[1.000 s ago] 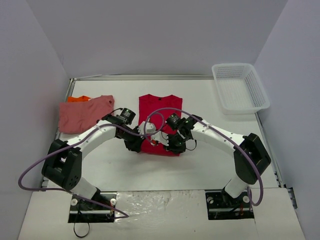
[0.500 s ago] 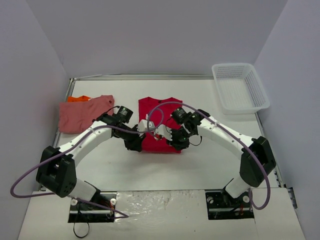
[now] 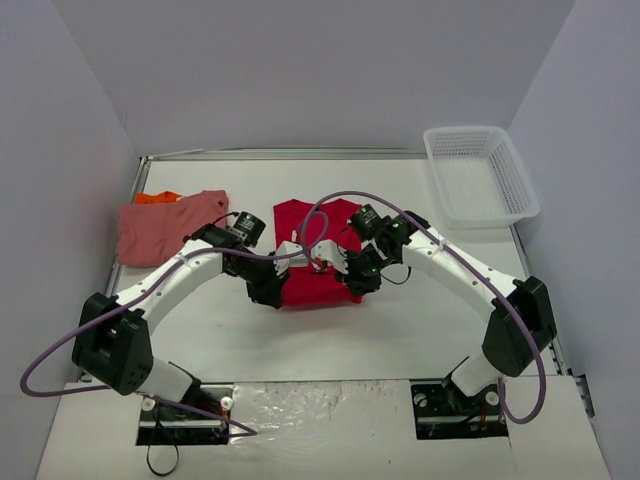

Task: Fold and stack the t-shirts
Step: Grab one side of the 2/3 rectangular tshirt with both arms, then fold the long partially folded tshirt into a neat square

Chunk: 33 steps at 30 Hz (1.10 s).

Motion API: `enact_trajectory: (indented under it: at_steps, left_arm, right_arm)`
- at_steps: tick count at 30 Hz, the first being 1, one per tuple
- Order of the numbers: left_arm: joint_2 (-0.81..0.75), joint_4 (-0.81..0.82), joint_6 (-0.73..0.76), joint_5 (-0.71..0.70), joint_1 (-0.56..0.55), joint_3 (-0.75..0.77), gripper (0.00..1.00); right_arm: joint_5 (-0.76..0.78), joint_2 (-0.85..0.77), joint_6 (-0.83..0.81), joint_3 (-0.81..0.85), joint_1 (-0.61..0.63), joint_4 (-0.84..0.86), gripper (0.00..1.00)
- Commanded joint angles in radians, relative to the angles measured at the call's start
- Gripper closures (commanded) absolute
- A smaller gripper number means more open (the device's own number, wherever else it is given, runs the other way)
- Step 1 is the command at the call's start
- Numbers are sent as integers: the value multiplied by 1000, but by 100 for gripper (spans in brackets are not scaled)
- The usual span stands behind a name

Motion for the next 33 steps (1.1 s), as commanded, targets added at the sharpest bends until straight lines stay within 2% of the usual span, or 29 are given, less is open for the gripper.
enact_trajectory:
  at_steps: [1, 15, 33]
  left_arm:
    - [-35, -82, 125, 69, -22, 55, 98]
    - [-15, -79, 90, 60, -3, 135, 98]
    - [53, -50, 84, -60, 37, 272, 98]
  right_arm:
    - [-49, -25, 30, 44, -28, -89, 100]
    - [-74, -25, -10, 78, -31, -168, 100]
    - [-26, 133, -27, 286, -137, -149, 100]
